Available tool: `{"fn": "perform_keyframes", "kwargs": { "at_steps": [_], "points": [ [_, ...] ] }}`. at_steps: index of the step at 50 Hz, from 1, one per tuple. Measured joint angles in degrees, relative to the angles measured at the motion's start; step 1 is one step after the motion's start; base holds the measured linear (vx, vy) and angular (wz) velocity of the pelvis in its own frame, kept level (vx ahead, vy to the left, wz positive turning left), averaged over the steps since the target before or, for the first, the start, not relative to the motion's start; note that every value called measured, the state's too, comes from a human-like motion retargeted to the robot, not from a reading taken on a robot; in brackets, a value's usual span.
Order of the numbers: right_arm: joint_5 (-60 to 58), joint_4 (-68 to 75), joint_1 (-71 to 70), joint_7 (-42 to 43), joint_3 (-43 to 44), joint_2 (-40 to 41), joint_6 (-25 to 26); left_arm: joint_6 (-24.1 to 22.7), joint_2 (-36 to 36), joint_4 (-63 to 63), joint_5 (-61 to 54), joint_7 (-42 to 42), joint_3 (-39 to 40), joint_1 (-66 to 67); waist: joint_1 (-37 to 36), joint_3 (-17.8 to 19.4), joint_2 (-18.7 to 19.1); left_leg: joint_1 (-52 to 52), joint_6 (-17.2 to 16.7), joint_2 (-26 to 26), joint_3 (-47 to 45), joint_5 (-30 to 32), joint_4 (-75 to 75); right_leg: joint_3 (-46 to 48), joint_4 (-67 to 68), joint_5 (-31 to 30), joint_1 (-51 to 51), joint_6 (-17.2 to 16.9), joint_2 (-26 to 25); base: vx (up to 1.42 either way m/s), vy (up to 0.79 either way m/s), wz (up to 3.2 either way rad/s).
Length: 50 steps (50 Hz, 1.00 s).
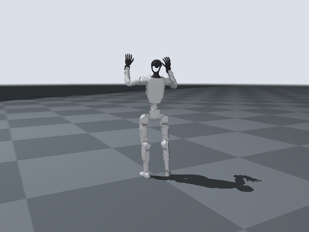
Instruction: Upper body actions
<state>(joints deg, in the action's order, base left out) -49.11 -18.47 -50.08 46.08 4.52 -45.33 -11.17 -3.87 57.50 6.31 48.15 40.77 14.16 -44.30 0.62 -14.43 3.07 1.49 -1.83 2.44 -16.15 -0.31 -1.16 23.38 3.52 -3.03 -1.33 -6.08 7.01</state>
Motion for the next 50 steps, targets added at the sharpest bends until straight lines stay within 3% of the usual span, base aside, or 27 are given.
{"fn": "perform_keyframes", "kwargs": {
  "at_steps": [10, 16, 20, 27, 42, 50],
  "points": [
    [9.46, 9.80, 4.60, 1.06, 8.63, 5.45, -0.24, 1.37, -3.39, 8.57, -15.35, 8.76, 7.73, 5.58, 0.51, -0.85, -0.17, 0.06, -0.02, 0.01, 0.04, 0.03, -0.05, -0.04, 0.02, 0.16, -0.08, -0.02, -0.09, 0.00, 0.00, 0.00],
    [16.48, 16.94, 5.71, 0.55, 12.79, 8.77, -0.11, -3.59, -6.46, 14.87, -30.49, 14.79, 13.83, 8.46, 1.08, -1.09, -0.12, 0.00, -0.01, 0.02, -0.02, -0.03, 0.06, -0.12, -0.01, 0.19, 0.02, 0.02, -0.16, 0.00, 0.00, 0.00],
    [20.28, 17.52, 6.58, 0.40, 15.01, 9.65, -1.17, -6.26, -6.19, 16.42, -33.75, 15.81, 16.38, 9.72, 1.24, -0.89, -0.15, 0.04, 0.01, 0.00, 0.22, 0.00, 0.12, -0.01, -0.06, 0.23, 0.15, 0.01, -0.20, 0.00, 0.00, 0.00],
    [20.79, 14.38, 6.13, 3.80, 13.22, 9.30, -0.94, -4.66, -3.47, 13.12, -28.11, 14.24, 15.56, 10.14, 1.40, -1.14, 0.03, 0.18, 0.01, 0.06, 0.44, 0.10, 0.10, 0.09, -0.09, 0.26, 0.13, 0.01, -0.29, 0.00, 0.00, 0.00],
    [6.48, 7.46, -3.07, 2.91, -3.81, 5.21, -2.10, -1.69, 1.46, 0.29, -7.88, -1.56, -0.03, 0.91, 0.84, -1.05, 0.01, -0.23, 0.05, 0.11, 0.52, -0.04, 0.54, 0.03, 0.14, 0.21, 0.49, 0.14, -0.27, 0.00, 0.00, 0.00],
    [1.18, 5.96, -2.42, 3.54, -1.39, 4.00, 1.05, 0.51, 1.11, 0.95, -1.92, -1.72, 0.09, 0.44, 1.00, -0.64, -0.26, -0.14, 0.06, 0.05, 0.81, 0.20, 0.39, 0.21, 0.04, 0.13, 0.53, 0.08, -0.21, 0.00, 0.00, 0.00]
  ]
}}
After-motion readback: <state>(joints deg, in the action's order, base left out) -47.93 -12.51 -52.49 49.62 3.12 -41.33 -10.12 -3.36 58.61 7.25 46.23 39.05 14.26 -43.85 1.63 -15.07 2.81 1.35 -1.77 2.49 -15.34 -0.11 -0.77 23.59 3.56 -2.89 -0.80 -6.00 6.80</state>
